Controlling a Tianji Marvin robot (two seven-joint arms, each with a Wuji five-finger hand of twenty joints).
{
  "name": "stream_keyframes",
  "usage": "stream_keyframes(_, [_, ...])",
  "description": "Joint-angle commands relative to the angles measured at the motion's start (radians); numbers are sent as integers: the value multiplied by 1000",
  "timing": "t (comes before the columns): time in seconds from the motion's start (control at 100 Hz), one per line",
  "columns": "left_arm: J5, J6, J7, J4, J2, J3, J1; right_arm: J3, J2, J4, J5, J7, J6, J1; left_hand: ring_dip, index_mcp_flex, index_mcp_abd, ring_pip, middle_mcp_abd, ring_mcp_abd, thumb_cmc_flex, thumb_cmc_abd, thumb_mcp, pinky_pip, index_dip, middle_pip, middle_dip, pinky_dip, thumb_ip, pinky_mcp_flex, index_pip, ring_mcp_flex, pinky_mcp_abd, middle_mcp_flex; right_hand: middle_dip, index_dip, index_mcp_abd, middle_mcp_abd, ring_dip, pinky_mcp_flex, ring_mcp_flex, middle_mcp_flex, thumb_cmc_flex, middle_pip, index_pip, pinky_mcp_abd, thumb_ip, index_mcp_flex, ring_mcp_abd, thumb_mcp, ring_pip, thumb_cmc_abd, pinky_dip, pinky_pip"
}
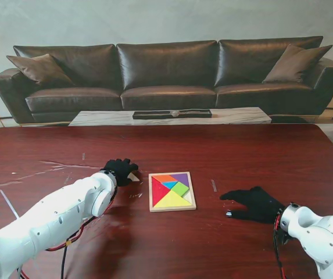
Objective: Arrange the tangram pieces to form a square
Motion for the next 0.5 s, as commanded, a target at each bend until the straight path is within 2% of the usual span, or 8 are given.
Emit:
stream_keyframes(0.0, [-11, -5, -13, 0, -4, 0, -3, 0, -1, -8, -5, 3, 2, -8, 11, -29, 15, 18, 26, 4, -22, -12, 44, 12, 5, 19, 3, 0, 11, 17, 8, 23, -6, 6, -3, 4, -19, -12, 6, -15, 0, 13, 2, -4, -3, 10, 24, -41, -17, 5, -5, 23, -18, -9])
stream_keyframes(0.14, [-27, -9, -30, 2, -4, 5, -1, 0, -1, -9, -7, 5, 2, -7, 20, -15, 26, 34, 19, -9, -21, -15, 52, 26, 10, 35, 12, 1, 9, 45, 21, 51, -25, 36, -2, 4, -18, -13, 6, -14, 1, 12, 2, -4, -3, 9, 24, -41, -18, 5, -5, 22, -18, -9])
stream_keyframes(0.49, [-63, -22, -41, 42, -15, 40, -13, -2, -1, -10, -11, 2, -3, -4, 67, 60, 33, 112, -4, -71, 3, -32, 94, 77, 51, 113, 54, -14, 5, 179, 129, 191, -119, 165, -2, 4, -13, -12, 6, -14, 2, 14, 2, -3, -3, 9, 24, -41, -17, 5, -4, 22, -18, -8])
